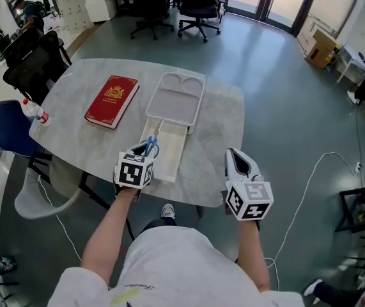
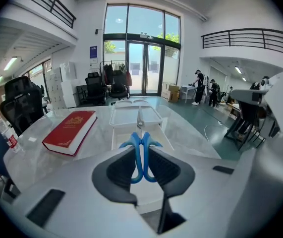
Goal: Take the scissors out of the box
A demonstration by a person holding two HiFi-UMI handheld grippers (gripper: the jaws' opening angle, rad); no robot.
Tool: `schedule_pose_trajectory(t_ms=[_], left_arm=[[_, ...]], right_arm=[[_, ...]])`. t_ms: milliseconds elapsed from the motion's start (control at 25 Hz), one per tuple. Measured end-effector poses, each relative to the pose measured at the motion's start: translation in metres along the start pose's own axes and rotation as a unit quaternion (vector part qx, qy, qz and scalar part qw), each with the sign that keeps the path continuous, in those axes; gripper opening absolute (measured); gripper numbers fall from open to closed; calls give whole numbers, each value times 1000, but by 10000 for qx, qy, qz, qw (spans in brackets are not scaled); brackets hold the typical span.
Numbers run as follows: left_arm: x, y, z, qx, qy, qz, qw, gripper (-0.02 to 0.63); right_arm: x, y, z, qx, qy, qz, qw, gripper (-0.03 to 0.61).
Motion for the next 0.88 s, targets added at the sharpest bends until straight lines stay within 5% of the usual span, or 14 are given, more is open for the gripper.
schedule_pose_trajectory(t_ms=[320, 880], left_arm=[[7, 37, 6, -128, 179, 823, 9964, 80], [-3, 94, 17, -188, 422, 2065, 9773, 80]], right_arm=[[0, 13, -2, 23, 81, 46, 10000, 6], [5, 28, -4, -36, 264, 144, 9995, 6]])
Point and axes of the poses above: the fingertips, and each gripper's own axes: y backward along the fingers, z to its right, x out of its top, the point moved 10 cm from there along y, backward along the fingers, and after that the axes turned 5 degrees about y, right-handed, at the moved point
